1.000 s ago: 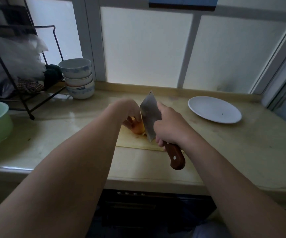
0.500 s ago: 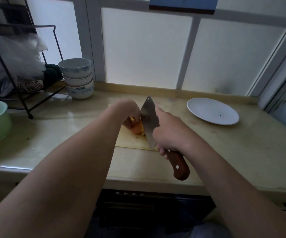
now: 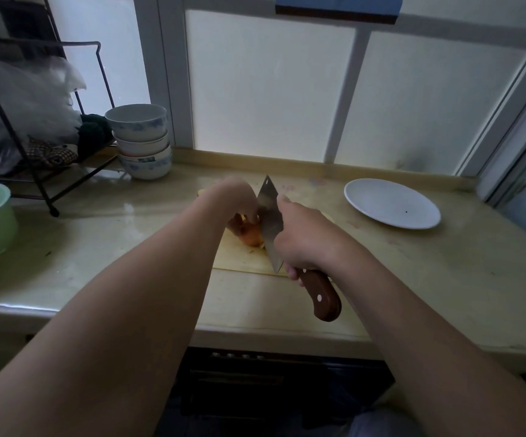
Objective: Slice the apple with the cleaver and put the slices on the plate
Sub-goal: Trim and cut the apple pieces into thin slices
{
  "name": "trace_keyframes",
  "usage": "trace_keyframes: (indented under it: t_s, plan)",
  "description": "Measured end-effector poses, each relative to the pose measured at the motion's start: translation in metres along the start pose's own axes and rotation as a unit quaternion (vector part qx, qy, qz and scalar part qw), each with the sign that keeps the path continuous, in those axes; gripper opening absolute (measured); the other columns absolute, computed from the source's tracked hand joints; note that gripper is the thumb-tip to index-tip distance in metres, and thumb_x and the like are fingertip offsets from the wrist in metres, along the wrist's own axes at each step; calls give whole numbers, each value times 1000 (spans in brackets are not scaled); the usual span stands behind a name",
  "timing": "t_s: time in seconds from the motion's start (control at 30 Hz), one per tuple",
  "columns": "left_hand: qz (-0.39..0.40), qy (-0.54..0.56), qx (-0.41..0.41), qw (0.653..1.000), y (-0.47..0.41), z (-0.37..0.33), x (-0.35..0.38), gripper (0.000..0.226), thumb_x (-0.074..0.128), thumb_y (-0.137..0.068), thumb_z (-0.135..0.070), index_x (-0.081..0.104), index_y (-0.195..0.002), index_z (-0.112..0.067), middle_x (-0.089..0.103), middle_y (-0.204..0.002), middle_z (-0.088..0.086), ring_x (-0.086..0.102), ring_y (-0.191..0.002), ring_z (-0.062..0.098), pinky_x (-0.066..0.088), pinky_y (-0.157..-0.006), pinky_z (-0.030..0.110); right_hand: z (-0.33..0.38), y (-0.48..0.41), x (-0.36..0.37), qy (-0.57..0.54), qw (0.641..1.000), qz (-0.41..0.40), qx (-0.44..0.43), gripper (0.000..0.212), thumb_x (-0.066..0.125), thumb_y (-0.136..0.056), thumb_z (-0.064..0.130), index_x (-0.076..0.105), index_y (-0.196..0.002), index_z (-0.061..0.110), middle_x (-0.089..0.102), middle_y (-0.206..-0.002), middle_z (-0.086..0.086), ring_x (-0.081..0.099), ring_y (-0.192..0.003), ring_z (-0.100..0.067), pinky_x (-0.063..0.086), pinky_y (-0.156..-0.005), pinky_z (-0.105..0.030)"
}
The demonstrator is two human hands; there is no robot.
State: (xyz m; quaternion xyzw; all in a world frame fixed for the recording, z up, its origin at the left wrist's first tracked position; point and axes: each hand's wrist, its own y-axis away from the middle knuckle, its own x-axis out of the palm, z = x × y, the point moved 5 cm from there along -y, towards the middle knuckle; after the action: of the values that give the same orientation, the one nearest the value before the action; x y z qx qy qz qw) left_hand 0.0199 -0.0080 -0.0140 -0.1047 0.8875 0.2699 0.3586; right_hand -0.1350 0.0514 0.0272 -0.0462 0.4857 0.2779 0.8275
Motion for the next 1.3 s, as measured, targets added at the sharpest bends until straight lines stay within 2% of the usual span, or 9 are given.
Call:
trace_keyframes:
  t_s: [0.23,0.43,0.63,0.77,0.83,0.93,1.1,1.2,1.3]
  plan:
    - [3,2,6,1000,-3,1,0,21,65,-94,-1,62,-114,7,69,-112,24,71,-102,34,57,-95,44,-3,-7,11,-6,1000,-2,1,89,45,-96,-5,5,-166,31,65,-98,-14,63,-47,-17,51,-39,-26]
    - [-2,13,0,1000,-8,6,0,20,66,-94,-3,65,-110,7,70,-109,23,72,-99,33,59,-91,43,-4,-29,23,35,999,9,-4,89,52,-92,-9,12,-165,22,67,-80,-12,60,-34,-13,44,-36,-22]
    - [-12,19,-3,1000,-6,6,1,20,70,-90,-3,66,-108,6,72,-104,22,74,-93,33,61,-87,43,-6,-39,24,32,999,1,1,97,65,-86,-8,14,-163,20,65,-99,-13,72,-84,-32,60,-60,-38]
    - [-30,38,-6,999,-4,7,0,24,74,-87,-3,65,-108,7,72,-102,21,74,-90,33,61,-85,44,-15,-25,25,2,1000,14,-2,98,55,-92,-7,0,-167,26,68,-87,-11,69,-56,-19,60,-52,-32]
    - [-34,48,-6,998,-2,8,-1,27,76,-86,-2,63,-109,7,71,-103,22,74,-89,35,61,-84,45,-21,-16,25,-11,999,35,3,103,54,-91,-9,-4,-167,30,70,-88,-15,69,-60,-23,62,-56,-35]
    - [-35,61,-7,998,-1,8,-1,30,75,-86,0,60,-111,7,70,-104,22,74,-88,37,62,-83,47,-28,-8,18,-91,995,33,27,93,44,-91,-8,10,-166,36,71,-91,-20,68,-60,-26,63,-60,-41]
    - [-33,67,-20,997,3,11,-2,27,77,-85,-4,63,-108,3,72,-101,18,75,-84,32,63,-81,43,-27,-9,0,-128,990,-53,0,97,42,-87,-5,9,-167,37,69,-124,-20,69,-50,-15,60,-53,-31]
    - [-38,67,-22,997,4,11,-3,26,76,-87,-5,63,-108,3,72,-101,18,74,-85,31,62,-83,42,-24,-14,-4,-147,987,-57,0,98,40,-85,-5,8,-167,37,75,-92,-17,69,-55,-20,62,-54,-34]
    - [-42,68,-22,997,3,11,-3,24,74,-89,-4,63,-109,4,71,-101,18,74,-88,31,62,-85,42,-21,-18,-3,-146,988,-60,-1,98,39,-84,-6,9,-167,35,73,-87,-16,69,-56,-21,62,-54,-35]
